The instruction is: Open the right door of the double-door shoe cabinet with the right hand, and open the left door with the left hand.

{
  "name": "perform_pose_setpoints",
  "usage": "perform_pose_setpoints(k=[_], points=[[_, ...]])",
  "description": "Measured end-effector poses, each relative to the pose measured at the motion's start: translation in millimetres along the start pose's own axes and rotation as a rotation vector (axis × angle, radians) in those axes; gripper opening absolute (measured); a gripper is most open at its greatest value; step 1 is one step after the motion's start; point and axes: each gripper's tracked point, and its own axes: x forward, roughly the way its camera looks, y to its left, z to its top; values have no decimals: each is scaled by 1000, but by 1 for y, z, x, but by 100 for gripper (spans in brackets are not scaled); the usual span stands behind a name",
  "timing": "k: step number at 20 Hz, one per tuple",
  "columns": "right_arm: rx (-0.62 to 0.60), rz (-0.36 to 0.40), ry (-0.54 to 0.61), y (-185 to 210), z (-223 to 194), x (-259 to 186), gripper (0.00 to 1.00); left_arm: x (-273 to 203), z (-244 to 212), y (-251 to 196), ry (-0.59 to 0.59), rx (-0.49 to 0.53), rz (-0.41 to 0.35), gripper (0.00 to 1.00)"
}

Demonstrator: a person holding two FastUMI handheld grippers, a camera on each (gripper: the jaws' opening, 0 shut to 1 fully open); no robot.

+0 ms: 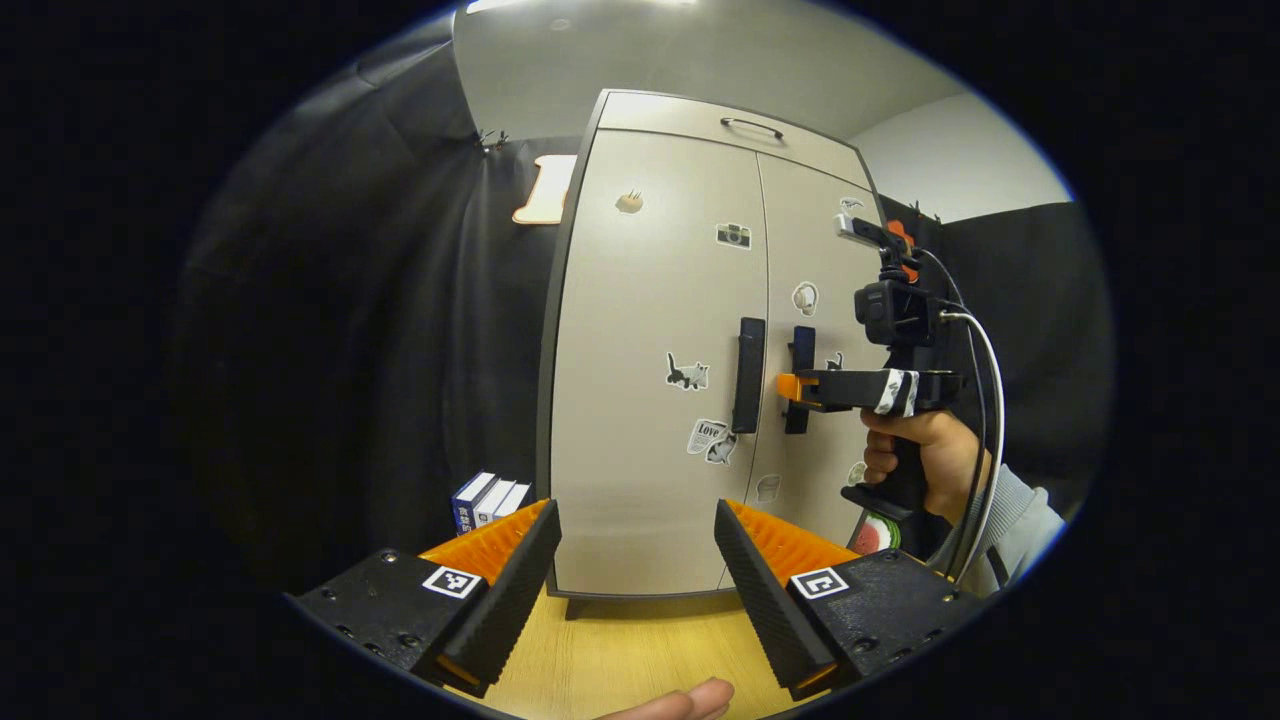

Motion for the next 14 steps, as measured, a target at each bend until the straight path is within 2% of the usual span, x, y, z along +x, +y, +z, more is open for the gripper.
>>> perform_pose_setpoints(k=[5, 6, 7, 8, 11, 12, 14], points=[[38, 45, 11, -2, 2, -18, 20, -10, 6, 9, -8, 6, 38, 96], [36, 51, 6, -3, 3, -21, 20, -13, 8, 9, -9, 1, 44, 94], [35, 56, 7, -3, 4, -24, 20, -16, 13, 9, -18, -2, 49, 97], [34, 65, 8, -5, 4, -27, 20, -20, 16, 9, -25, -3, 58, 94], [40, 92, 20, -12, 3, -43, 20, -30, 25, 4, -46, 3, 62, 96], [34, 98, 25, -14, 3, -48, 20, -33, 27, 2, -51, 3, 63, 93], [43, 105, 32, -20, 3, -56, 20, -38, 31, -3, -59, 12, 60, 96]])
